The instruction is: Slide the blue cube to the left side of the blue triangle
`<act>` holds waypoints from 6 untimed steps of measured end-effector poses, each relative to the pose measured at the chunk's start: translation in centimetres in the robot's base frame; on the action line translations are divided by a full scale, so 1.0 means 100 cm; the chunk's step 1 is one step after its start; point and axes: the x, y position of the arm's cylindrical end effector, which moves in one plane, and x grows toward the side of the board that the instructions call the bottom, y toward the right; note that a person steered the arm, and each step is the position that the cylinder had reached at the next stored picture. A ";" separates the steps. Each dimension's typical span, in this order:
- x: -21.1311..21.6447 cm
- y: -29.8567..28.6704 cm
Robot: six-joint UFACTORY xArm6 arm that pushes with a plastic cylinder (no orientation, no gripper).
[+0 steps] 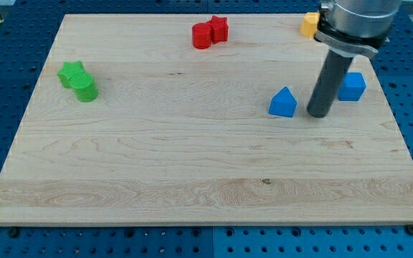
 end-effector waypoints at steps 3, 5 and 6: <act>0.050 0.140; -0.001 0.159; -0.033 0.136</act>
